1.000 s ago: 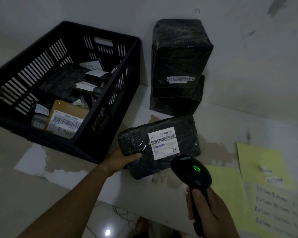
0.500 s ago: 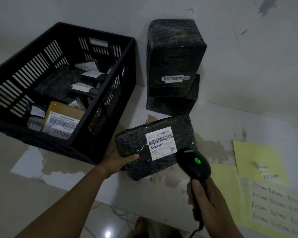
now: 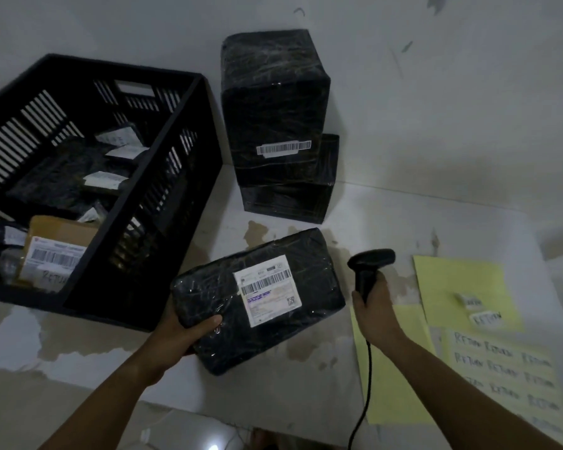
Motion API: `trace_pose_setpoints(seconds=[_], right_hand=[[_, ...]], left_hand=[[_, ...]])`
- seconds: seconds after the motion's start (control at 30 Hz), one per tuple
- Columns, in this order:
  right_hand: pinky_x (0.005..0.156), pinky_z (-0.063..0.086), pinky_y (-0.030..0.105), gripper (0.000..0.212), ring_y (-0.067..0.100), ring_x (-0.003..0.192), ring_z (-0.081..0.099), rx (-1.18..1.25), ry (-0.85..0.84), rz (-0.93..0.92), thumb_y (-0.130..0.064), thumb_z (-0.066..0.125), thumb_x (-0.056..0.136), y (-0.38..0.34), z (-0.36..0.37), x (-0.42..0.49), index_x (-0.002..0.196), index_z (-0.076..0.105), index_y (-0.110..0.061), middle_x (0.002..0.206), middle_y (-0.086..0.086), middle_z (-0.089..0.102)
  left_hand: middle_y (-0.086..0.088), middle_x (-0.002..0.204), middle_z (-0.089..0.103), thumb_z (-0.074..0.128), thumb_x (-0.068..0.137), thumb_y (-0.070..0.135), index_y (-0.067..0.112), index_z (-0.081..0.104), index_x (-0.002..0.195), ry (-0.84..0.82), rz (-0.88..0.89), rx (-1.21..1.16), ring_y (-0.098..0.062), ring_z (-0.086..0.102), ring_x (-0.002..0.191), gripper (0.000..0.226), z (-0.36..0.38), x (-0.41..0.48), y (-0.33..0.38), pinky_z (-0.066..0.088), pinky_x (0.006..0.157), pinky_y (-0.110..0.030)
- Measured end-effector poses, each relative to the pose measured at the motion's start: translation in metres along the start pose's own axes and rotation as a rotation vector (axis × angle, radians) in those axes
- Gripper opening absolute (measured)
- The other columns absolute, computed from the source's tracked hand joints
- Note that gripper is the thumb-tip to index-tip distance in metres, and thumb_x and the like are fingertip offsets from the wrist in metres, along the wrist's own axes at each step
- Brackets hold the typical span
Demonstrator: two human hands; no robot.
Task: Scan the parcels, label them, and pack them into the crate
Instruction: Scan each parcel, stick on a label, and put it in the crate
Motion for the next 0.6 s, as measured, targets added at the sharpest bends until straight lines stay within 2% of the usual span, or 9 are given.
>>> trace_pose_setpoints(seconds=[0.07, 0.13, 0.23, 0.33, 0.43, 0.5, 0.6], right_hand=[[0.086, 0.052, 0.046, 0.057, 0.033, 0.107, 0.056, -0.024, 0.0, -0.045, -0.016, 0.056, 0.096, 0.002, 0.009, 0.005, 0.145, 0.029, -0.007, 0.125, 0.015, 0.05], [0.085, 0.052, 0.051, 0.059, 0.035, 0.107, 0.056, -0.042, -0.018, -0.058, -0.016, 0.056, 0.095, 0.009, 0.02, 0.007, 0.146, 0.028, -0.008, 0.125, 0.016, 0.05], [0.085, 0.051, 0.052, 0.063, 0.038, 0.108, 0.054, -0.087, -0.023, -0.031, -0.015, 0.057, 0.094, 0.021, 0.029, 0.01, 0.148, 0.025, -0.006, 0.127, 0.019, 0.048], [0.086, 0.05, 0.05, 0.067, 0.041, 0.111, 0.051, -0.197, -0.05, 0.003, -0.021, 0.059, 0.096, 0.027, 0.031, 0.013, 0.148, 0.023, -0.001, 0.131, 0.022, 0.044], [0.09, 0.049, 0.047, 0.069, 0.038, 0.114, 0.049, -0.219, -0.116, 0.005, -0.027, 0.062, 0.095, 0.032, 0.034, 0.017, 0.147, 0.024, -0.001, 0.135, 0.02, 0.04], [0.092, 0.05, 0.046, 0.072, 0.037, 0.117, 0.049, -0.195, -0.164, -0.019, -0.029, 0.064, 0.093, 0.033, 0.033, 0.016, 0.148, 0.024, -0.005, 0.139, 0.017, 0.037], [0.106, 0.041, 0.045, 0.08, 0.034, 0.136, 0.036, -0.145, -0.231, -0.052, -0.03, 0.063, 0.094, 0.036, 0.023, 0.004, 0.154, 0.015, -0.007, 0.153, 0.011, 0.026]], left_hand=[[0.003, 0.13, 0.066, 0.085, 0.077, 0.024, 0.041, 0.038, 0.144, 0.013, -0.01, 0.012, -0.017, 0.069, 0.112, 0.084, 0.002, -0.004, -0.001, 0.061, 0.069, -0.028], [0.004, 0.128, 0.069, 0.091, 0.072, 0.033, 0.043, 0.042, 0.141, 0.019, -0.021, 0.023, -0.016, 0.07, 0.109, 0.085, 0.003, -0.007, -0.005, 0.062, 0.071, -0.03], [0.007, 0.119, 0.073, 0.094, 0.062, 0.048, 0.047, 0.048, 0.132, 0.004, -0.084, 0.023, -0.016, 0.071, 0.107, 0.084, 0.006, -0.012, -0.011, 0.062, 0.074, -0.034], [0.007, 0.114, 0.076, 0.091, 0.057, 0.054, 0.043, 0.052, 0.13, -0.004, -0.176, 0.014, -0.018, 0.073, 0.104, 0.084, 0.005, -0.013, -0.027, 0.061, 0.075, -0.037], [0.005, 0.115, 0.076, 0.084, 0.078, 0.039, 0.04, 0.051, 0.135, 0.026, -0.226, -0.001, -0.02, 0.072, 0.107, 0.065, 0.002, -0.016, -0.039, 0.061, 0.078, -0.041], [0.004, 0.117, 0.076, 0.078, 0.083, 0.03, 0.038, 0.054, 0.134, 0.066, -0.209, 0.03, -0.02, 0.071, 0.109, 0.056, -0.004, -0.016, -0.039, 0.061, 0.078, -0.039], [0.004, 0.115, 0.073, 0.074, 0.088, 0.025, 0.035, 0.059, 0.122, 0.136, -0.146, 0.04, -0.02, 0.068, 0.107, 0.039, -0.004, -0.016, -0.031, 0.058, 0.077, -0.039]])
Point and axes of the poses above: each hand's wrist, its own x-axis towards the middle knuckle, its own z-axis out of the palm, y = z × x, the point moved 9 cm from there along x, towards the middle knuckle
